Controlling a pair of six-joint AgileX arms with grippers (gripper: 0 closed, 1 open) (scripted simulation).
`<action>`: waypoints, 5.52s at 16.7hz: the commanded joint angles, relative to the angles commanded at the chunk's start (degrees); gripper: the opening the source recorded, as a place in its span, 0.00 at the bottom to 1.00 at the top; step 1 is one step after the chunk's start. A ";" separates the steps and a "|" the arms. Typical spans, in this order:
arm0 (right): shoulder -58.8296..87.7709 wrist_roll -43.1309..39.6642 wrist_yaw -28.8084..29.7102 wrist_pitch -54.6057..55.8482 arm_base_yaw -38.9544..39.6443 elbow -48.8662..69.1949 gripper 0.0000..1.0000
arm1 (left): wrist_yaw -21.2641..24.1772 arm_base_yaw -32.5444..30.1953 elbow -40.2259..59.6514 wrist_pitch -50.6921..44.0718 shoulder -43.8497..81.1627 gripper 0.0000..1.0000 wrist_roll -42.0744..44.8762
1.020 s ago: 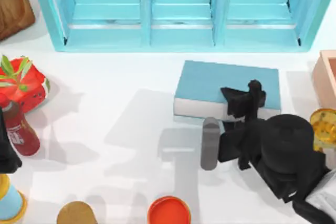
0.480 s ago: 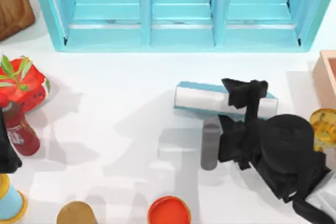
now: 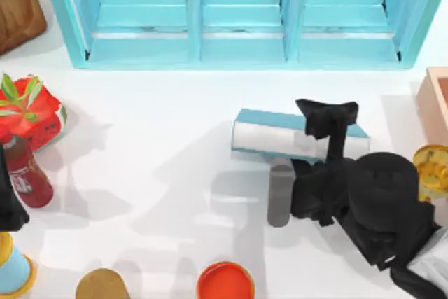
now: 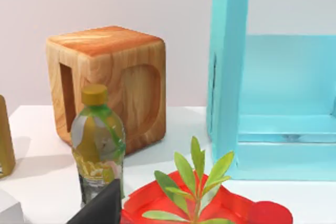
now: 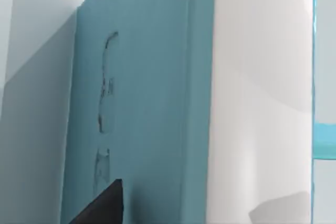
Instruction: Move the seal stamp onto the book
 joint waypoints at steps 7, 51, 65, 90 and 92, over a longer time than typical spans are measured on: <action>-10.35 5.61 12.26 -9.37 7.23 -4.36 1.00 | 0.00 0.00 0.00 0.00 0.00 1.00 0.00; 2.12 59.74 -21.20 -128.77 -57.99 62.87 1.00 | 0.00 0.00 0.00 0.00 0.00 1.00 0.00; 3.01 62.24 -22.67 -127.02 -59.79 56.67 1.00 | 0.00 0.00 0.00 0.00 0.00 1.00 0.00; 8.57 62.17 -22.64 -111.40 -59.94 46.62 0.10 | 0.00 0.00 0.00 0.00 0.00 1.00 0.00; 8.57 62.17 -22.64 -111.40 -59.94 46.62 0.00 | 0.00 0.00 0.00 0.00 0.00 1.00 0.00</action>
